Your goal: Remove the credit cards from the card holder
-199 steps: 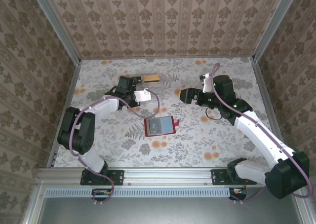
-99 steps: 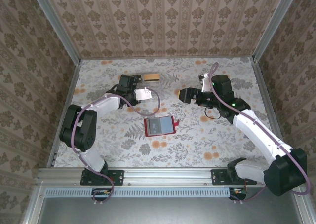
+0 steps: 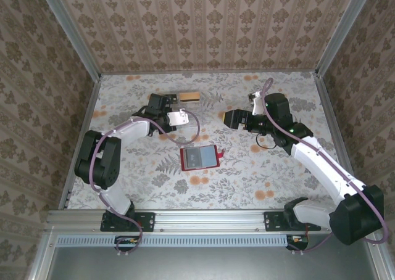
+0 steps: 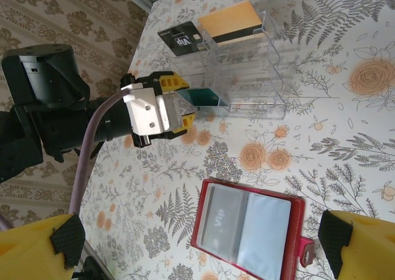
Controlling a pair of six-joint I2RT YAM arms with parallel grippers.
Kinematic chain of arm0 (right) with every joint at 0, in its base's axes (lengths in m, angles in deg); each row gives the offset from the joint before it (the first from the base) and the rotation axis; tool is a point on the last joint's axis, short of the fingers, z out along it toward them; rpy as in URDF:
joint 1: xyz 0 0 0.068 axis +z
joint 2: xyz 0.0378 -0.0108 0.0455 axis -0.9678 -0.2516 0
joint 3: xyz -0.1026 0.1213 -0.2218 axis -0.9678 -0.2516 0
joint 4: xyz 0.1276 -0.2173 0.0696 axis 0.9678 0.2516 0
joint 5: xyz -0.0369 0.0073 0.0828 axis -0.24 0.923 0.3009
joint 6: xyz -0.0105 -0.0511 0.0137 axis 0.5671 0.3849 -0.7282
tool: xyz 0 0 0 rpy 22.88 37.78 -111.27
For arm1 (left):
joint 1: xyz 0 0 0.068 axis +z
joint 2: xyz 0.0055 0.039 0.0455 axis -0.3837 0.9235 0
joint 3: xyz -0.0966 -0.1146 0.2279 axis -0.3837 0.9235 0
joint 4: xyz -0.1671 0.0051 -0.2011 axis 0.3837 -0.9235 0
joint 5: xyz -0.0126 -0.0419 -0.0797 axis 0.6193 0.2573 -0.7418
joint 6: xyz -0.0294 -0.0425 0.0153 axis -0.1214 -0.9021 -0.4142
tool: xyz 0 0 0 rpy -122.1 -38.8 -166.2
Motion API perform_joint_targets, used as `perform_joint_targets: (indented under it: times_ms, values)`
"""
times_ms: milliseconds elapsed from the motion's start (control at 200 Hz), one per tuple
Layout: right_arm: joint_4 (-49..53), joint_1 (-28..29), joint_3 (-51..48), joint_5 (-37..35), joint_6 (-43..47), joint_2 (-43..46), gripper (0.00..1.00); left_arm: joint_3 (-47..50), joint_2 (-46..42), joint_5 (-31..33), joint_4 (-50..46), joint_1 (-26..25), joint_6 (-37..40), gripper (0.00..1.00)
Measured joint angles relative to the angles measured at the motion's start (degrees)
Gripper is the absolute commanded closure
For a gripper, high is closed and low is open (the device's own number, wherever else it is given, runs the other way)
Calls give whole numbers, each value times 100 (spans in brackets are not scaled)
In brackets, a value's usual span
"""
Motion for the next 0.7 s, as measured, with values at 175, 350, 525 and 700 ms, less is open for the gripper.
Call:
perform_joint_targets:
  times_ms: [175, 350, 525, 700]
  values:
    - [-2, 0, -2, 0, -7, -11, 0, -4, 17, 74, 9, -2, 0, 49]
    - [-4, -4, -20, 0, -68, -11, 0, -168, 275, 323, 129, -4, -17, 50]
    - [-9, -7, -57, 0, -90, -7, 0, -199, 442, 627, 258, -4, -59, 51]
    - [-7, -7, -92, 0, -101, -7, 0, -319, 476, 789, 317, -4, -107, 51]
